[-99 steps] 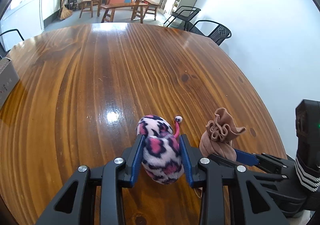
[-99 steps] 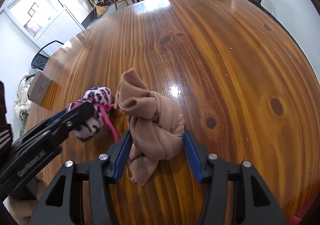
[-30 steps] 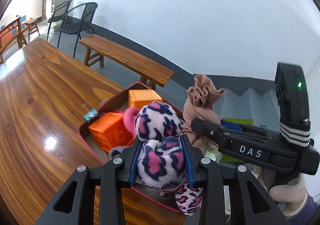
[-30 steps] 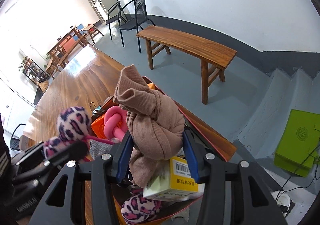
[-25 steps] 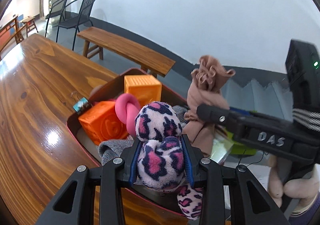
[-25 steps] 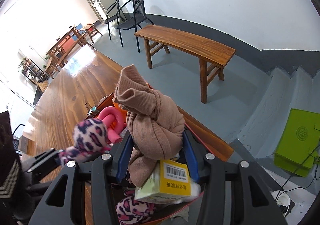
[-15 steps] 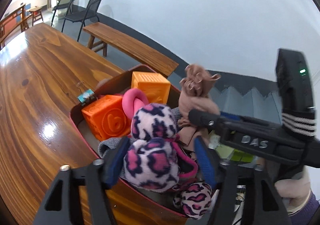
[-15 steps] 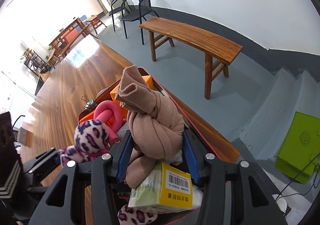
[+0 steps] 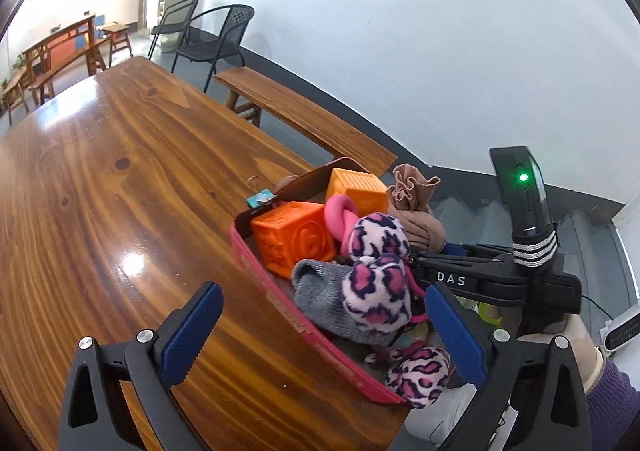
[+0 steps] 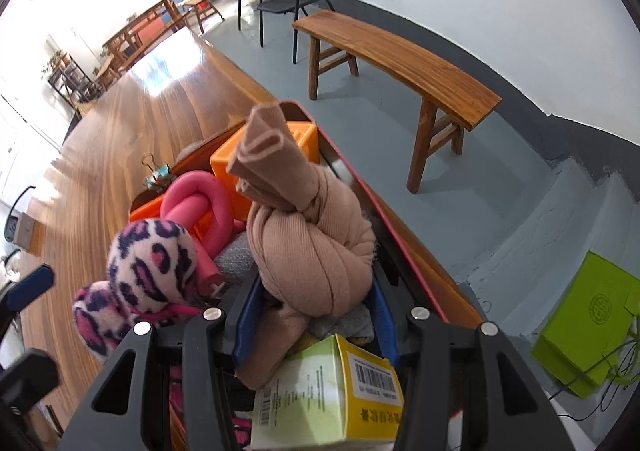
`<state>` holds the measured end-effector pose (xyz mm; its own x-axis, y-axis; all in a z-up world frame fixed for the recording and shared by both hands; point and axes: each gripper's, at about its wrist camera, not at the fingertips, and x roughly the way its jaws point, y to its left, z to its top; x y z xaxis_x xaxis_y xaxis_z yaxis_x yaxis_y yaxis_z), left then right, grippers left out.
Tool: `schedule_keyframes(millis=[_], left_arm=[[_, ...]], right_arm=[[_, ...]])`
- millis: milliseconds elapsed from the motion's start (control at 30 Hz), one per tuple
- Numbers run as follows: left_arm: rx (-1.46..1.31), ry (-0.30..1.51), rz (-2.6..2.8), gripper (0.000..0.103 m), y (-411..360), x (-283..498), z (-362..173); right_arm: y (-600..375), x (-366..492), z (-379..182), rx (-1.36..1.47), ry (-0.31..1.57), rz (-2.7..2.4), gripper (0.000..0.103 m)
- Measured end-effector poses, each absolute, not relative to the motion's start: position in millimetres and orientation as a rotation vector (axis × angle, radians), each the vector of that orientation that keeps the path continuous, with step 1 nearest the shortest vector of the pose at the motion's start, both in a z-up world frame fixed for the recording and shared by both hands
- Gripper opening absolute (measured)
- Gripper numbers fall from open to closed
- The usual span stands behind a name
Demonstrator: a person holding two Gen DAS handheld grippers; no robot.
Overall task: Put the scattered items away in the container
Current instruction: 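Open both grippers to drop the plush and beige sock into the tray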
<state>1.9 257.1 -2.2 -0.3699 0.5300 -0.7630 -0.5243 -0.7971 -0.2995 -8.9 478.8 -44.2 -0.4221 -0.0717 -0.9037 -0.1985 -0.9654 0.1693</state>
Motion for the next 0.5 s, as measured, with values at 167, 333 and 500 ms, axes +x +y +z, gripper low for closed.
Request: schedule_keyframes(millis=[167, 333, 500], left_arm=[[-1.181, 0.036, 2.261, 0.102, 244, 13, 10], [-1.201, 0.017, 2.26, 0.102, 239, 22, 15], [-1.219, 0.028, 2.288, 0.102, 250, 22, 11]], right_arm=[[477, -4, -39, -1.628, 0.405, 2.571, 0.053], [482, 6, -24, -1.615, 0.471, 2.574, 0.057], [486, 19, -6, -1.563, 0.49, 2.598, 0.06]])
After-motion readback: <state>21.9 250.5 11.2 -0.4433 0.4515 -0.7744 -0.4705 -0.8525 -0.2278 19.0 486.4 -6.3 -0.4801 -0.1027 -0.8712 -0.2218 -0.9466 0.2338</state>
